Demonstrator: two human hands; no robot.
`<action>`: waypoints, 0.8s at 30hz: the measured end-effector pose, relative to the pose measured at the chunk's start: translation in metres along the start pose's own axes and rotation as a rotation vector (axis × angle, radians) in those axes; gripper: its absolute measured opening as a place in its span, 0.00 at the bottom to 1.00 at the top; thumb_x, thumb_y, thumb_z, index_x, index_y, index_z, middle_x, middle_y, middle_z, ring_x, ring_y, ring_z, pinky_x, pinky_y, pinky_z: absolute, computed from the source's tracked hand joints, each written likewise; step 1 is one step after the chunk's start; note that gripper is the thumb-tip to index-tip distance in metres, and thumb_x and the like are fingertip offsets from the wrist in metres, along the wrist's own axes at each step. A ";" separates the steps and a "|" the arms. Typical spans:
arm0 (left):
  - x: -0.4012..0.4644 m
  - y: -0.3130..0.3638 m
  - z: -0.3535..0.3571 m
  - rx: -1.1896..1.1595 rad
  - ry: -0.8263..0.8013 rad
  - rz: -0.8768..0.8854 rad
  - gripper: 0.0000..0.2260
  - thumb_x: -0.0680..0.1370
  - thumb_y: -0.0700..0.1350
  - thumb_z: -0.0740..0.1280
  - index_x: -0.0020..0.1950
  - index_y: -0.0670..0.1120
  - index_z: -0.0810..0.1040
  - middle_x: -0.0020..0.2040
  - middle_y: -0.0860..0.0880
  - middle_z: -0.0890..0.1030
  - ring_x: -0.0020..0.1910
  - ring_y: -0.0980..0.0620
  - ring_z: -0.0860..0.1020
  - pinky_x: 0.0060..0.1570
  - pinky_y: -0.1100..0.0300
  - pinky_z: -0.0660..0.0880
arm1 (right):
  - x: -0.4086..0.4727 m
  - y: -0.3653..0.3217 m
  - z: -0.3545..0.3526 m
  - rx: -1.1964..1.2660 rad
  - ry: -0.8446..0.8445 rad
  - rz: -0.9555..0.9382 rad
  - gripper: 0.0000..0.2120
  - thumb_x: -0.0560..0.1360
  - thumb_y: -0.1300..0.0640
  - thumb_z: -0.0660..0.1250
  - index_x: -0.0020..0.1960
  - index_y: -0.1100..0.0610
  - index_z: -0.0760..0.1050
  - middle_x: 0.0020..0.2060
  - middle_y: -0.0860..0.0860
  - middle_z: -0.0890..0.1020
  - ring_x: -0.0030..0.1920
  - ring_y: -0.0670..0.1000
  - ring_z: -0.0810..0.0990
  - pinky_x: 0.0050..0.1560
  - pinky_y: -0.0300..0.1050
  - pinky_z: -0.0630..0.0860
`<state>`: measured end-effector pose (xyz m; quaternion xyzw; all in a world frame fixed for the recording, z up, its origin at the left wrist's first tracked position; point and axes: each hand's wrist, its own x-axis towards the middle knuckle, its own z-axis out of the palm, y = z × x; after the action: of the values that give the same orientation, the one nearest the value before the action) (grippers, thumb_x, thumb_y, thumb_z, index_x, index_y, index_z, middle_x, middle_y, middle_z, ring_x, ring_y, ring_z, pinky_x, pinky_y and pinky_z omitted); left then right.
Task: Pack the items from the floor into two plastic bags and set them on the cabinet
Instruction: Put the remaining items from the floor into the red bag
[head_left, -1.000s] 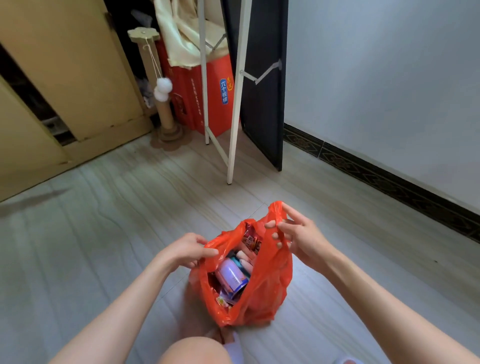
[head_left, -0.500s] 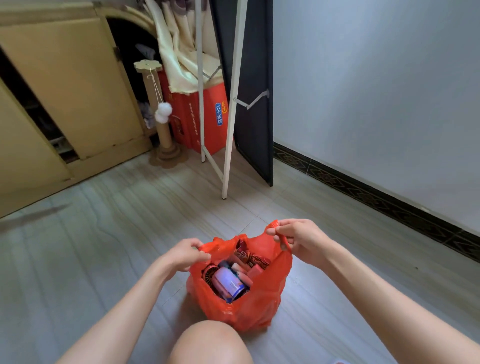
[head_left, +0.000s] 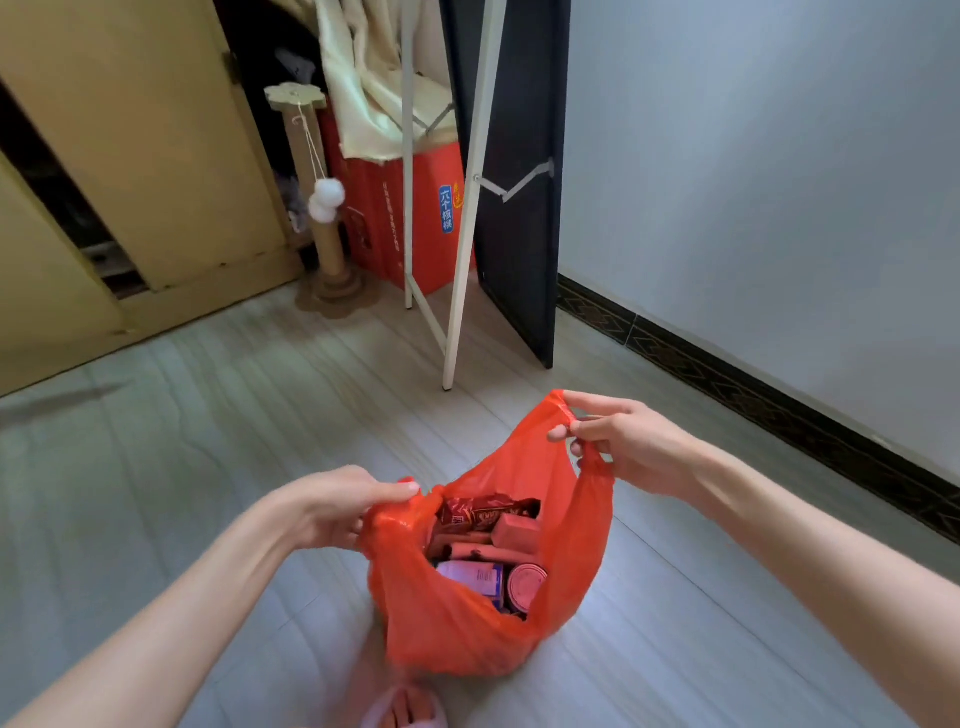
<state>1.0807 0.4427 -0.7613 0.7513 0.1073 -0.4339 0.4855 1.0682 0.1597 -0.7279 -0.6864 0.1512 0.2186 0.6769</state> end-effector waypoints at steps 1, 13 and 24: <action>0.008 0.003 -0.006 0.037 0.003 -0.039 0.13 0.76 0.50 0.66 0.46 0.39 0.81 0.31 0.48 0.78 0.27 0.54 0.76 0.31 0.62 0.76 | 0.010 -0.002 -0.006 -0.025 -0.055 0.012 0.21 0.77 0.68 0.58 0.66 0.51 0.69 0.39 0.52 0.82 0.33 0.48 0.72 0.35 0.39 0.70; -0.016 0.042 -0.009 -0.490 0.368 -0.023 0.09 0.79 0.40 0.61 0.42 0.41 0.78 0.26 0.54 0.79 0.26 0.61 0.76 0.32 0.66 0.70 | -0.008 -0.036 0.006 0.059 -0.040 0.234 0.12 0.76 0.73 0.53 0.44 0.66 0.74 0.31 0.54 0.81 0.29 0.48 0.78 0.32 0.36 0.76; -0.228 0.141 -0.063 -0.381 0.568 0.043 0.11 0.79 0.37 0.60 0.41 0.41 0.79 0.33 0.48 0.78 0.29 0.62 0.76 0.33 0.70 0.70 | -0.100 -0.237 0.068 0.182 0.147 0.355 0.10 0.75 0.71 0.57 0.40 0.63 0.75 0.30 0.54 0.80 0.25 0.46 0.78 0.28 0.34 0.75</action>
<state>1.0608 0.4829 -0.4897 0.7400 0.3016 -0.1694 0.5768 1.0951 0.2275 -0.4722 -0.5992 0.3380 0.2694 0.6739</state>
